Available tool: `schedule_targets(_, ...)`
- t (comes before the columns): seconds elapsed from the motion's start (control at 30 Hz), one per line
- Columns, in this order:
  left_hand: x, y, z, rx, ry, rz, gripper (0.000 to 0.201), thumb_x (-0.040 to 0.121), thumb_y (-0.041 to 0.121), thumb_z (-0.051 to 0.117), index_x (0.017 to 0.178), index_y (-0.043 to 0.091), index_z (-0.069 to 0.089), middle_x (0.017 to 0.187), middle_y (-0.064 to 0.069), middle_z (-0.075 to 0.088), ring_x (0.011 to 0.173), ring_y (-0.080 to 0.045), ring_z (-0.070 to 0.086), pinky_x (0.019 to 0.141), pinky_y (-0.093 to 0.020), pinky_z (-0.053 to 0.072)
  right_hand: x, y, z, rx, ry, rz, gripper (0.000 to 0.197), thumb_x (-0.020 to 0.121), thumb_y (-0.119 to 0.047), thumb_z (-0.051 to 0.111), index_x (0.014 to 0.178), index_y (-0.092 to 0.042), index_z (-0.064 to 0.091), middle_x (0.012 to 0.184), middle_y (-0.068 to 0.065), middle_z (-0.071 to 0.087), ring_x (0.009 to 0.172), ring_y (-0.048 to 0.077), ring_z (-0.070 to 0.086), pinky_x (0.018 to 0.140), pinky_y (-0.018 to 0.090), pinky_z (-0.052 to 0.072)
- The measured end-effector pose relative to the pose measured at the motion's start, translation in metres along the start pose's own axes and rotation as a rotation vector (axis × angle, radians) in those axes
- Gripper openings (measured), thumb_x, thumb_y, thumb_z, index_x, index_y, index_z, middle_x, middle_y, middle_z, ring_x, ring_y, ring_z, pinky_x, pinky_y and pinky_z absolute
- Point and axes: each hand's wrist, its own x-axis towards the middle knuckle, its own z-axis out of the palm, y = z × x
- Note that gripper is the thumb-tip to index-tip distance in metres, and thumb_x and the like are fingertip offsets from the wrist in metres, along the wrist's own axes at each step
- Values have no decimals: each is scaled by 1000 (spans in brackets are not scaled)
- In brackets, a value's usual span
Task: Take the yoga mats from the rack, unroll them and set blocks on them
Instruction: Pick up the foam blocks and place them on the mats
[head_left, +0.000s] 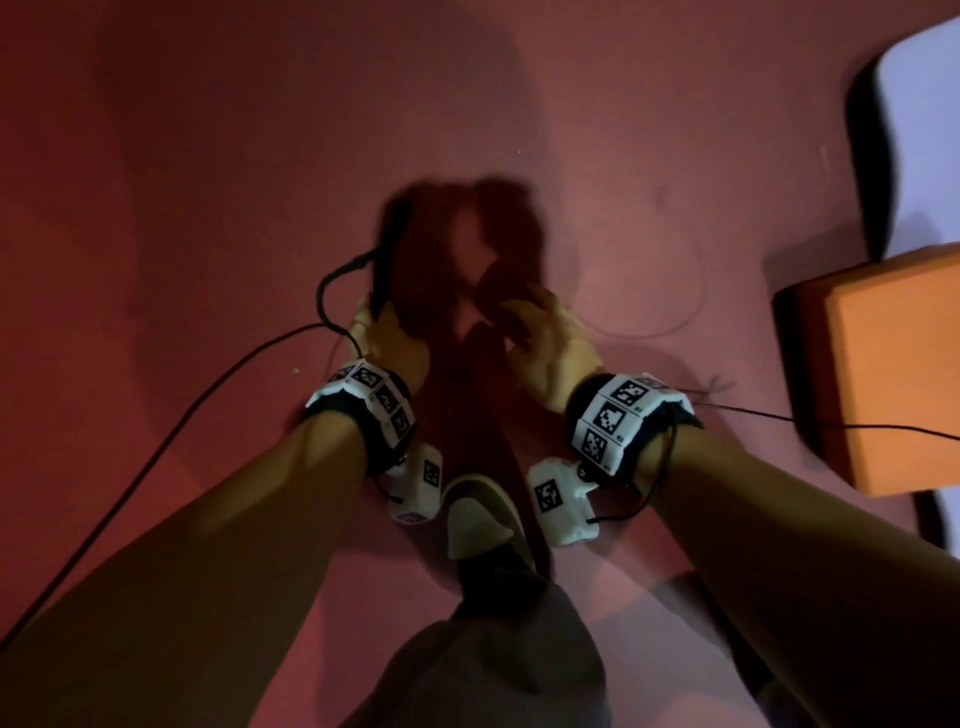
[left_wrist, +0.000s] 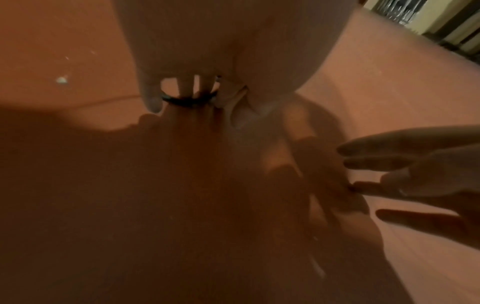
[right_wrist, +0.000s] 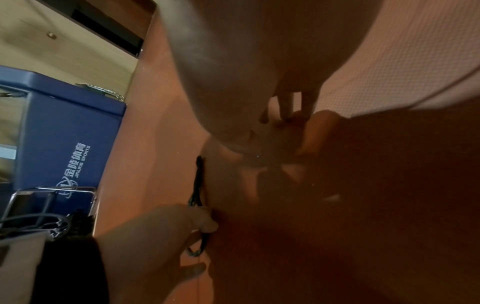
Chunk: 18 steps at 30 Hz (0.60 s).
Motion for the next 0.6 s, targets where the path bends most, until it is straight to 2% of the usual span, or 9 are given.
schedule_targets(0.1, -8, 11, 15, 50, -7, 62, 57, 92, 31, 49, 148, 26, 41, 158, 0, 27, 130, -34, 47, 101, -44, 49, -9, 17, -11, 33, -6, 37, 56, 81, -24, 60, 136, -21, 56, 152, 9, 38, 131, 32, 47, 107, 42, 43)
schedule_targets(0.13, -14, 16, 20, 54, -28, 96, 55, 89, 34, 48, 143, 25, 47, 158, -2, 29, 127, -36, 49, 100, -46, 50, -15, 21, -17, 49, -8, 46, 56, 81, -23, 60, 136, -20, 56, 151, 8, 40, 129, 32, 48, 105, 42, 44)
schedule_targets(0.2, -38, 39, 39, 56, -103, 180, 57, 85, 39, 43, 132, 13, 59, 150, -15, 40, 130, -39, 45, 109, -50, 40, -34, 33, -34, 84, 8, 64, 56, 80, -25, 58, 135, -16, 57, 146, 9, 44, 124, 34, 52, 103, 42, 45)
schedule_targets(0.27, -68, 68, 62, 46, -177, 284, 51, 84, 32, 43, 119, 2, 66, 134, -24, 52, 126, -42, 46, 109, -51, 36, -58, 51, -50, 107, 34, 85, 61, 74, -25, 51, 133, -13, 58, 141, 12, 49, 123, 35, 51, 103, 42, 43)
schedule_targets(0.37, -108, 112, 100, -43, -255, 320, 38, 81, 12, 53, 114, 2, 69, 124, -21, 60, 119, -38, 54, 103, -45, 43, -94, 81, -78, 131, 86, 136, 55, 79, -18, 57, 134, -14, 56, 135, 8, 54, 125, 30, 50, 105, 37, 39)
schedule_targets(0.43, -134, 140, 127, -135, -307, 351, 31, 77, 8, 51, 98, 1, 72, 104, -18, 69, 96, -33, 66, 83, -35, 54, -121, 104, -100, 131, 106, 176, 52, 83, -11, 58, 135, -14, 54, 135, 8, 54, 123, 28, 50, 104, 32, 38)
schedule_targets(0.5, -157, 160, 155, -187, -383, 330, 18, 84, -3, 52, 87, 1, 69, 91, -15, 69, 70, -20, 67, 57, -21, 49, -146, 128, -119, 108, 136, 202, 52, 84, -8, 55, 136, -15, 53, 137, 9, 53, 123, 29, 50, 102, 31, 37)
schedule_targets(0.53, -168, 167, 170, -181, -406, 343, 17, 86, -4, 51, 87, 2, 67, 92, -14, 68, 70, -19, 67, 54, -21, 49, -160, 140, -127, 101, 143, 220, 53, 84, -6, 55, 136, -15, 53, 137, 9, 52, 124, 29, 49, 102, 31, 36)
schedule_targets(0.6, -188, 180, 195, -135, -438, 345, 20, 82, -3, 51, 92, 3, 67, 101, -24, 66, 91, -36, 68, 70, -39, 57, -182, 167, -139, 93, 144, 267, 55, 84, -5, 54, 138, -18, 51, 138, 9, 51, 125, 31, 46, 99, 33, 37)
